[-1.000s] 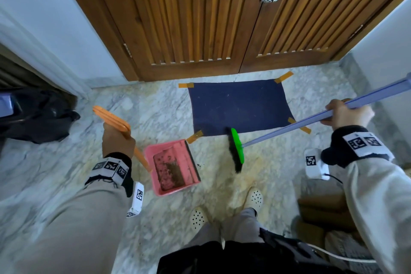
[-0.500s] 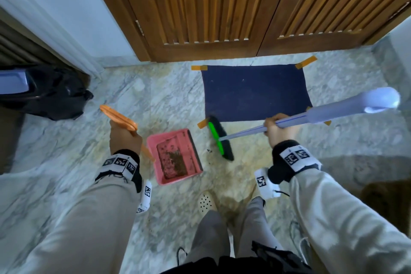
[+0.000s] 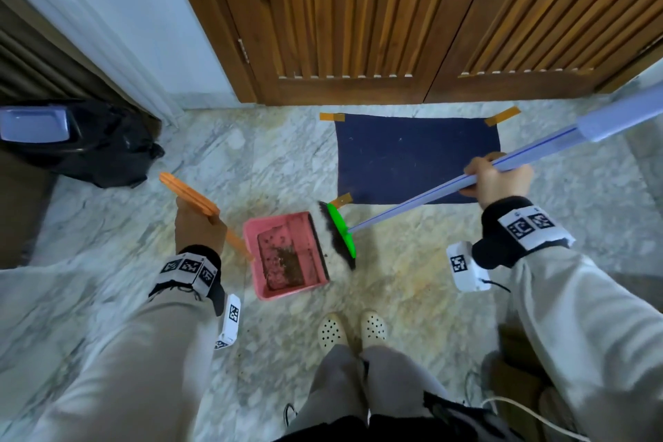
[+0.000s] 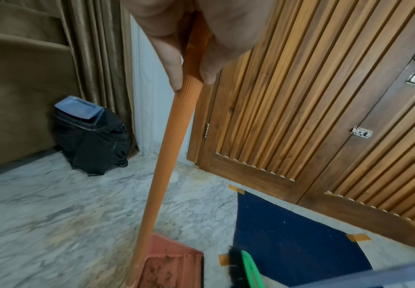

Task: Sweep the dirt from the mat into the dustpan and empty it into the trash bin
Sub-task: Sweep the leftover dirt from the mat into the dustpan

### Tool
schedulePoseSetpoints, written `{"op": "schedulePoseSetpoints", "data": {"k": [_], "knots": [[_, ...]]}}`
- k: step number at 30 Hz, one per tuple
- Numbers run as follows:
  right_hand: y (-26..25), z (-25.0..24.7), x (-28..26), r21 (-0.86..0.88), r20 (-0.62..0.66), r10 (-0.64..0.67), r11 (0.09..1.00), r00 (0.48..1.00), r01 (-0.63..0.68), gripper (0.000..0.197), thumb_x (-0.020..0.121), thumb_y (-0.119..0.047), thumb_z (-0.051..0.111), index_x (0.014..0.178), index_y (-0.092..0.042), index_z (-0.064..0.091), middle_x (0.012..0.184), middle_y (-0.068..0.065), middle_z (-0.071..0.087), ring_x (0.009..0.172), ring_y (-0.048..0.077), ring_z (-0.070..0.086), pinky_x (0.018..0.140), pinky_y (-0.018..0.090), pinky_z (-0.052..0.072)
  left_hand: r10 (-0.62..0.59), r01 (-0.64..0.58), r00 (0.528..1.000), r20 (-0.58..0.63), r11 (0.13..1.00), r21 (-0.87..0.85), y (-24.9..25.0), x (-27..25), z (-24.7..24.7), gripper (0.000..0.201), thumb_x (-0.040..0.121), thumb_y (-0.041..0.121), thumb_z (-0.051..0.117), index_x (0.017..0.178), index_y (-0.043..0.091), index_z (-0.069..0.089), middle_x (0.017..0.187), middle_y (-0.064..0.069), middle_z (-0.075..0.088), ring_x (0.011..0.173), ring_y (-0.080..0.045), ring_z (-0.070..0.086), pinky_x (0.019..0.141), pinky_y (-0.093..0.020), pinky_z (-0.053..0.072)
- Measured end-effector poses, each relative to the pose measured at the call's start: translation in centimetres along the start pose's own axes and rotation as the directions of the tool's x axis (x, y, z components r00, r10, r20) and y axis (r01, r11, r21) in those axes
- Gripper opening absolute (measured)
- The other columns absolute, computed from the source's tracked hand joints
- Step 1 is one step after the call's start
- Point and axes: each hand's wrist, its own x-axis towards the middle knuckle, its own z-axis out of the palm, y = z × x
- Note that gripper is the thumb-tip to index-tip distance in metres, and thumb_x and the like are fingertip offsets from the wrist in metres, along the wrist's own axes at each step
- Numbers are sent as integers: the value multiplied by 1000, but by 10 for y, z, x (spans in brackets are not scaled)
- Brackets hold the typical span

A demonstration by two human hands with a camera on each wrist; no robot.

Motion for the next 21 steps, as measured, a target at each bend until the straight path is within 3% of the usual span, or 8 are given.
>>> {"op": "schedulePoseSetpoints", "data": {"k": [8,9,11,14,18,20,21], "knots": [[-18,-65,39,-46,-170,28,998,985,-37,13,66,-14,58,54,-10,54,46,6,58,40,18,61,42,24,53,21,-21,999,-48,1000,9,19,-9,-21,29,85,3,53,112,3,42,99,-21,61,88,-36,60,69,-37,45],[-18,-69,42,-59,-190,15,998,982,-27,13,66,-15,58,54,-11,55,48,7,58,42,18,62,44,27,55,14,-13,999,-53,1000,14,19,-8,-23,28,85,2,52,112,3,42,98,-20,61,86,-36,59,67,-37,44],[-18,-74,46,-90,-222,-5,996,975,-15,12,64,-16,58,53,-12,55,53,10,57,55,31,67,56,40,60,8,-6,998,-62,999,33,18,-6,-26,27,85,3,52,110,3,43,97,-19,61,81,-34,58,66,-37,43],[-16,-76,45,-129,-251,-5,991,968,-28,12,62,-19,58,51,-15,55,57,12,59,64,41,67,64,50,59,6,-3,999,-53,998,60,14,-3,-27,27,84,3,52,109,4,43,98,-21,62,86,-38,60,67,-39,45],[-6,-61,41,-182,-254,-6,982,967,-42,11,60,-23,58,53,-15,57,72,21,68,69,39,68,67,52,59,19,-16,999,-43,998,63,7,3,-30,34,83,-1,53,114,3,41,103,-23,61,93,-41,59,69,-39,44],[2,-43,32,-196,-223,10,979,975,-55,17,59,-25,57,57,-8,58,66,18,63,61,36,64,61,50,57,33,-30,999,-43,998,64,2,7,-36,35,83,-2,53,115,2,40,104,-24,60,96,-42,58,69,-39,41],[6,-30,24,-230,-184,2,972,983,-45,20,61,-25,56,61,-5,58,62,15,58,56,32,59,55,45,54,45,-42,998,-40,997,70,-2,9,-39,35,83,-3,53,116,1,40,104,-26,59,97,-43,57,70,-38,39]]}}
